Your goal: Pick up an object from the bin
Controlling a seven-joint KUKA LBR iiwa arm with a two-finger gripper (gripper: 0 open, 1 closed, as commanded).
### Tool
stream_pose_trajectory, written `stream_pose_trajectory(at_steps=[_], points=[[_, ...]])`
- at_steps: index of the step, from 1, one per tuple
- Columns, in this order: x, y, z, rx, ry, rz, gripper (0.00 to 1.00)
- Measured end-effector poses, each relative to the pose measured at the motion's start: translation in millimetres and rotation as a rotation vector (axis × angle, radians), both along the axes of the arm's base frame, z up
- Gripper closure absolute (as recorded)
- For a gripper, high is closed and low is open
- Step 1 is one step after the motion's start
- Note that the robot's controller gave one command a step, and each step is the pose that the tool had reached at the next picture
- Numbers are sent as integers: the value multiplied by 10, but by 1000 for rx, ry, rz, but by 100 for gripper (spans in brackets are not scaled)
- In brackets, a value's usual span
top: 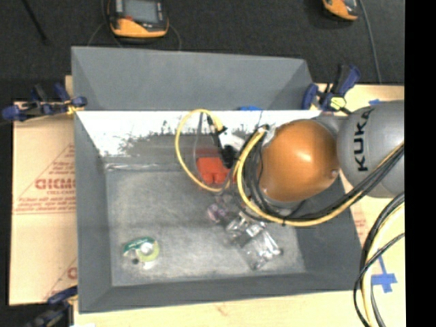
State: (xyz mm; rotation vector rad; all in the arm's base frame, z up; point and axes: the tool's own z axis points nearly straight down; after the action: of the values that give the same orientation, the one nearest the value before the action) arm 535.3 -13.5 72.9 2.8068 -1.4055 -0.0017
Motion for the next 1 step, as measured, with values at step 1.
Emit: stream_pose_trajectory(at_steps=[1], points=[[2,0,4,-1,1,-1,100]])
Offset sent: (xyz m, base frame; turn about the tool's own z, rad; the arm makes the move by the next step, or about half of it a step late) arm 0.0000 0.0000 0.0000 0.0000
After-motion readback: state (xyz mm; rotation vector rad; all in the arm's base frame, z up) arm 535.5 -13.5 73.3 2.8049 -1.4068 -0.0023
